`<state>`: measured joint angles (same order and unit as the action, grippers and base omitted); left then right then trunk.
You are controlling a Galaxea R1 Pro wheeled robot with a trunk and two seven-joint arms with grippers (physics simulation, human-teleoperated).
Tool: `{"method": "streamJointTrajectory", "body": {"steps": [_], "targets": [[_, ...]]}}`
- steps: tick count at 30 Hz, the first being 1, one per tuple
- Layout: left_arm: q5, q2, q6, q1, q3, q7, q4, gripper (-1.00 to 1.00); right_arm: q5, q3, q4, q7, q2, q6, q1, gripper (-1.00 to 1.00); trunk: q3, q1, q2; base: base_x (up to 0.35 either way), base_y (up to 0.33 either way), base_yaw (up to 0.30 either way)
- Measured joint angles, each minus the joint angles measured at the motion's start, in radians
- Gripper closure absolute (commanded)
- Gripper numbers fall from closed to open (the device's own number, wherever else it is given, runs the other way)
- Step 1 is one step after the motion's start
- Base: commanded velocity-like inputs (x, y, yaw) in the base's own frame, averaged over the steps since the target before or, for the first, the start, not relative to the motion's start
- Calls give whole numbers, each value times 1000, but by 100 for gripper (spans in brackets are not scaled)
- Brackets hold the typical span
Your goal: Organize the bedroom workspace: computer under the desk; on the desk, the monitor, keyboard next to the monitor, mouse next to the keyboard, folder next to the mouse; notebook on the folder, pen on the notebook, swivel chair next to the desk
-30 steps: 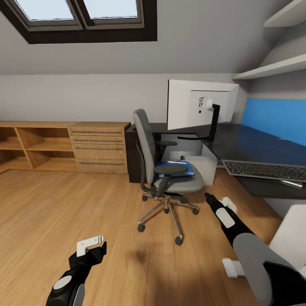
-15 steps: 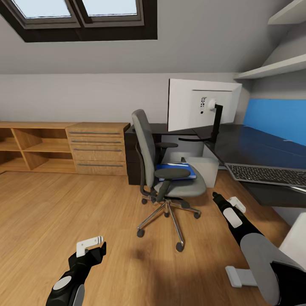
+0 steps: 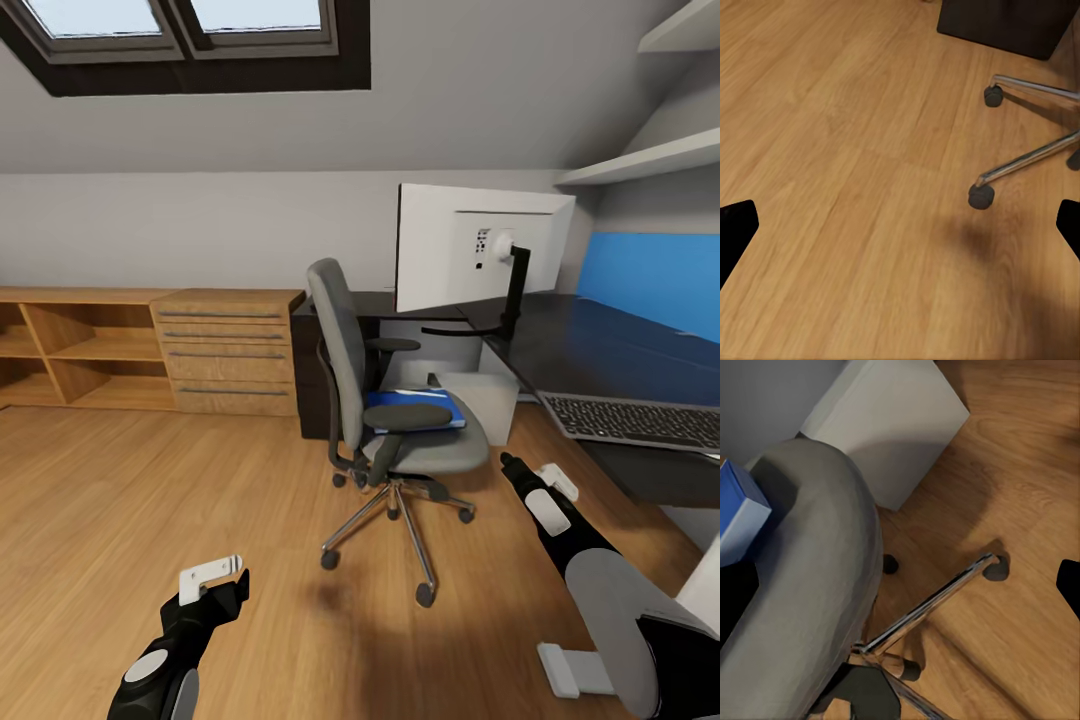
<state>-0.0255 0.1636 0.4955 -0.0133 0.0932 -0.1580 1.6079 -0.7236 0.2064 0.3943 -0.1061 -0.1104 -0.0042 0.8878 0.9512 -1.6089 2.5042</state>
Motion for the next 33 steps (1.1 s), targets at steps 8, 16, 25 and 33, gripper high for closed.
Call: {"method": "streamJointTrajectory", "body": {"steps": [8,16,25,33], "targets": [[0,0,-1,0,-1,0,0,-100,-1,1,-1,-1,-1,0,0,-100,0,0,0,86,0,0],[0,1,-1,0,-2,0,0,-100,-1,1,-1,-1,-1,0,0,-100,0,0,0,63,0,0],[-1,2,-1,0,-3,1,-8,-100,-2,1,-1,-1,-1,0,0,-100,0,0,0,84,0,0],[-1,3,-2,0,-15,0,-25,-100,-2,0,-1,-1,0,0,0,-100,0,0,0,29,0,0]]}}
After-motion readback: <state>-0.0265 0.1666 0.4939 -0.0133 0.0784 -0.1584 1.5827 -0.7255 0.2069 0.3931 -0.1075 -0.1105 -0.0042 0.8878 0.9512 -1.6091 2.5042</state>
